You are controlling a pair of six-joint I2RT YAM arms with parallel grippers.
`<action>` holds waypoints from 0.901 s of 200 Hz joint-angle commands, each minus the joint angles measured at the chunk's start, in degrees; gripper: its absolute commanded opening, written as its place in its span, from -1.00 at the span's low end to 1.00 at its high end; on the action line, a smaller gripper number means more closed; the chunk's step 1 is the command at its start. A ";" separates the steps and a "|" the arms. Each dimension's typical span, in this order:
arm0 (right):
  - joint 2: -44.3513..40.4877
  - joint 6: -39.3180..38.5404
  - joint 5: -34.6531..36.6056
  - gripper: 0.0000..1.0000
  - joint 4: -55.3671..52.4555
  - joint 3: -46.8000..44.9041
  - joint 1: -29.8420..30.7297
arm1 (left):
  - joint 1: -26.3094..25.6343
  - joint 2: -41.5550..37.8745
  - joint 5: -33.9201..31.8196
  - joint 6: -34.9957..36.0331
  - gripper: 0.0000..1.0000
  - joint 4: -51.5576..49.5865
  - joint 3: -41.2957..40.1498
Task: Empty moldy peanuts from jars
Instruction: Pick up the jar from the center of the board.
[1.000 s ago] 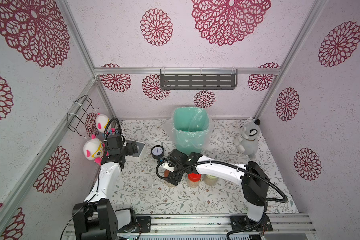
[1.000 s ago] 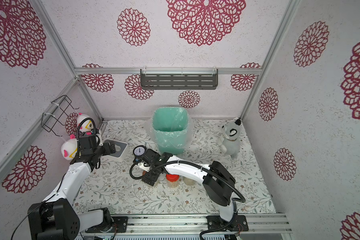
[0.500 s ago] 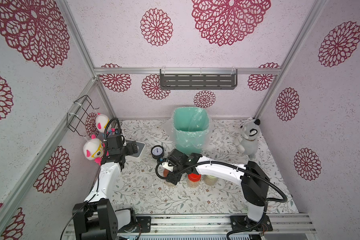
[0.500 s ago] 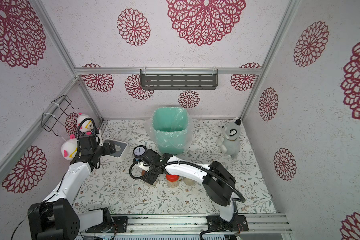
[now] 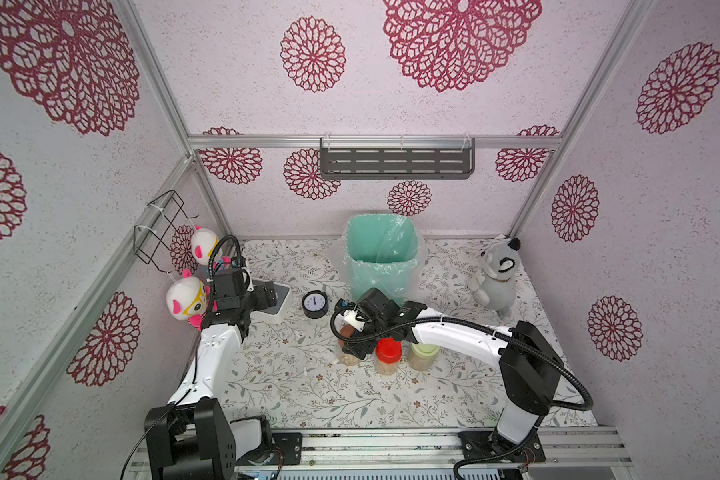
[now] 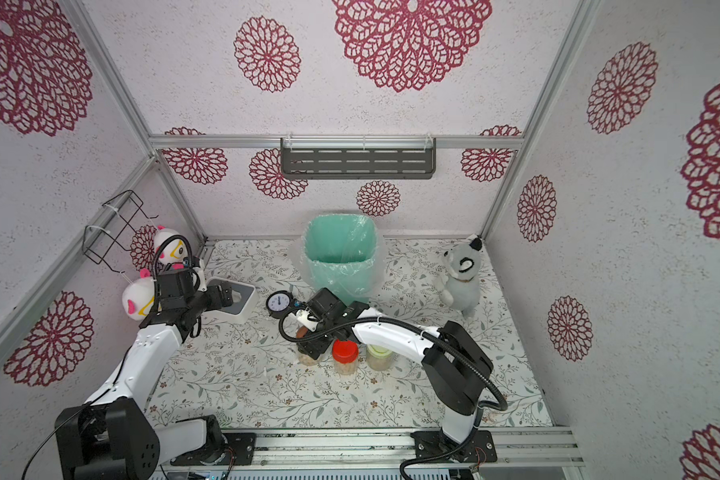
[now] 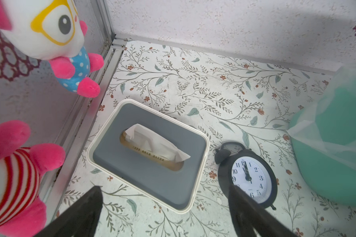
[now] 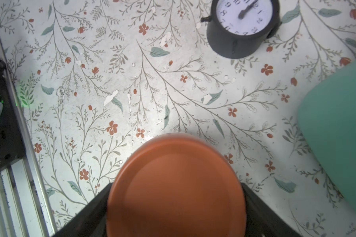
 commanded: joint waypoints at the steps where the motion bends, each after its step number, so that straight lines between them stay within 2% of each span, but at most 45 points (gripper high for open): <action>1: -6.36 1.83 -2.97 -1.00 7.16 0.25 -0.66 | 0.39 -1.85 3.19 1.23 0.95 -1.96 2.58; 36: -10.49 2.96 -4.49 -1.00 11.42 -1.37 -2.87 | 0.39 -6.01 10.34 2.49 0.95 -5.67 5.18; 85: -14.81 3.50 -7.27 -1.00 11.44 -0.15 -6.18 | 0.30 -10.54 26.18 7.78 0.95 -12.48 8.34; 131: -19.16 4.94 -10.13 -1.00 11.72 1.17 -9.42 | -0.09 -15.49 41.56 10.25 0.95 -9.85 5.11; 180: -21.42 5.22 -12.01 -1.00 11.85 2.91 -12.68 | -3.28 -15.54 48.76 11.04 0.95 -7.48 4.81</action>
